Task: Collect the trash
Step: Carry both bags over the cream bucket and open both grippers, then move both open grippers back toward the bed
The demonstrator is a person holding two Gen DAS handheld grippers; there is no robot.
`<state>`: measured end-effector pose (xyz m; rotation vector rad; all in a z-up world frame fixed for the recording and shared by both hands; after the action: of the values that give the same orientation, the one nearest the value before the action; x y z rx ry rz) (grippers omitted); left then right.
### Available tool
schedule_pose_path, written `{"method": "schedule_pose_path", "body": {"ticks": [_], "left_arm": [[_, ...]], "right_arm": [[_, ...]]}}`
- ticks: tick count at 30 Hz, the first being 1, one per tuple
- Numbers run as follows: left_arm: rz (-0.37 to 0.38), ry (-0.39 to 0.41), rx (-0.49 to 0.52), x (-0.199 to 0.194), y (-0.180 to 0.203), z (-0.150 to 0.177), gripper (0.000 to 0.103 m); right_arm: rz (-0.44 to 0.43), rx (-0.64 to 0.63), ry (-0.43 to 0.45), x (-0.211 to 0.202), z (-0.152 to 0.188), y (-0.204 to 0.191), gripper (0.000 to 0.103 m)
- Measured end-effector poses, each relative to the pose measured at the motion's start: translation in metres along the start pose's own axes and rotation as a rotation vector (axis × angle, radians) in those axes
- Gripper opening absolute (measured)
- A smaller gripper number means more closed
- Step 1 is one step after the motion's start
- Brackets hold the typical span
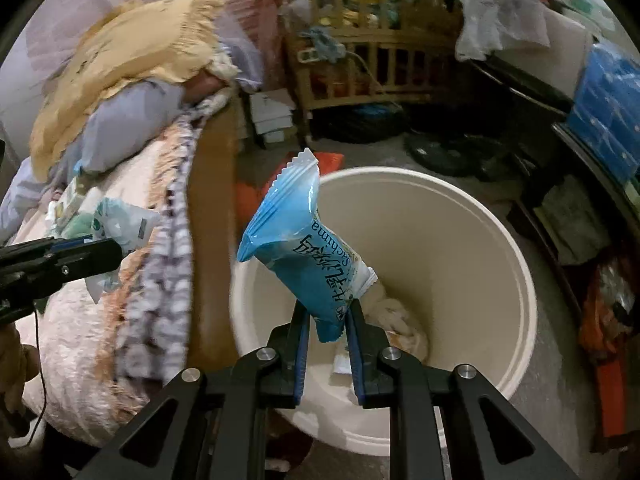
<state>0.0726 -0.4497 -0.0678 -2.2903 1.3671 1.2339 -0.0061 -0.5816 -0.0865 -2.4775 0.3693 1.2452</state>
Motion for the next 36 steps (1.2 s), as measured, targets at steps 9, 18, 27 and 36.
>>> {"method": "schedule_pose_path", "body": {"ticks": [9, 18, 27, 36], "left_arm": [[0.109, 0.006, -0.049, 0.032, 0.027, -0.019, 0.015], [0.102, -0.025, -0.108, 0.037, 0.014, -0.009, 0.055], [-0.040, 0.001, -0.136, -0.005, -0.029, 0.014, 0.055], [-0.250, -0.001, -0.188, -0.047, -0.088, 0.054, 0.055]], "right_arm": [[0.055, 0.092, -0.025, 0.010, 0.001, 0.041, 0.018], [0.067, 0.117, -0.013, 0.012, 0.000, 0.042, 0.039], [0.019, 0.073, -0.008, 0.006, 0.000, 0.002, 0.040], [-0.037, -0.052, -0.007, 0.008, 0.005, -0.072, 0.040]]}}
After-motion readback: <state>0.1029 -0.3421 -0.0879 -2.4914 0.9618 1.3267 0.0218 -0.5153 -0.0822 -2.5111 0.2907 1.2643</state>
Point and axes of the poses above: each gripper's, at about its wrist camera, not at the fingertips, and x roughly the way its jaws point, y to its right, z to its underside, the point moved 7 cm from there along x, roughly the way its jaws point, and after that the axes turned 12 degrees about x, right-handed, at the moved point
